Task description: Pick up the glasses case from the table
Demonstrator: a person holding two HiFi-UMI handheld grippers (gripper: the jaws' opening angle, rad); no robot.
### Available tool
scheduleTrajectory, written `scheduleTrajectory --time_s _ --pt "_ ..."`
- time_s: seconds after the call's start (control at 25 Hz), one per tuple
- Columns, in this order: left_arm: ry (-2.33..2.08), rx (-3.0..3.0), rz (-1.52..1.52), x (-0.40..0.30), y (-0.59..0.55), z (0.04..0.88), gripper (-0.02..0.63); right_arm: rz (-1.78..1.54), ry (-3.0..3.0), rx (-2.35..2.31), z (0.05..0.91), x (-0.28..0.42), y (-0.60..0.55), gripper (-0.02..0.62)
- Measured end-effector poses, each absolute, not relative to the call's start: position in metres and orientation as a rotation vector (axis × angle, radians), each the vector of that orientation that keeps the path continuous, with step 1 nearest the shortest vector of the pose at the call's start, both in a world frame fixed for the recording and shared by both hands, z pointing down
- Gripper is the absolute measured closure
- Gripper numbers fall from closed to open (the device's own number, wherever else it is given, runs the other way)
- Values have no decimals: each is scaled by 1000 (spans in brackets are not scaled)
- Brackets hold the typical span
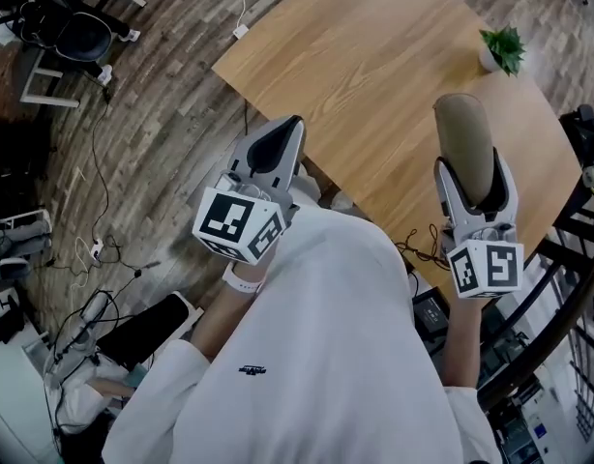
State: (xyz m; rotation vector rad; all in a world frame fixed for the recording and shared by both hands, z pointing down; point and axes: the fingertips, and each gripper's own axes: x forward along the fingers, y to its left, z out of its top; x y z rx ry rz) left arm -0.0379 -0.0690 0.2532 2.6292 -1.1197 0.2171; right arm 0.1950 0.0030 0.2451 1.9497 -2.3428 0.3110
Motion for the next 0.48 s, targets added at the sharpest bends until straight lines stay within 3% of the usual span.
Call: scheduleTrajectory --time_s 0.48 --pt "-1080 2636 240 -28 -66 259 603 389 -2309 2013 258 205 7 199"
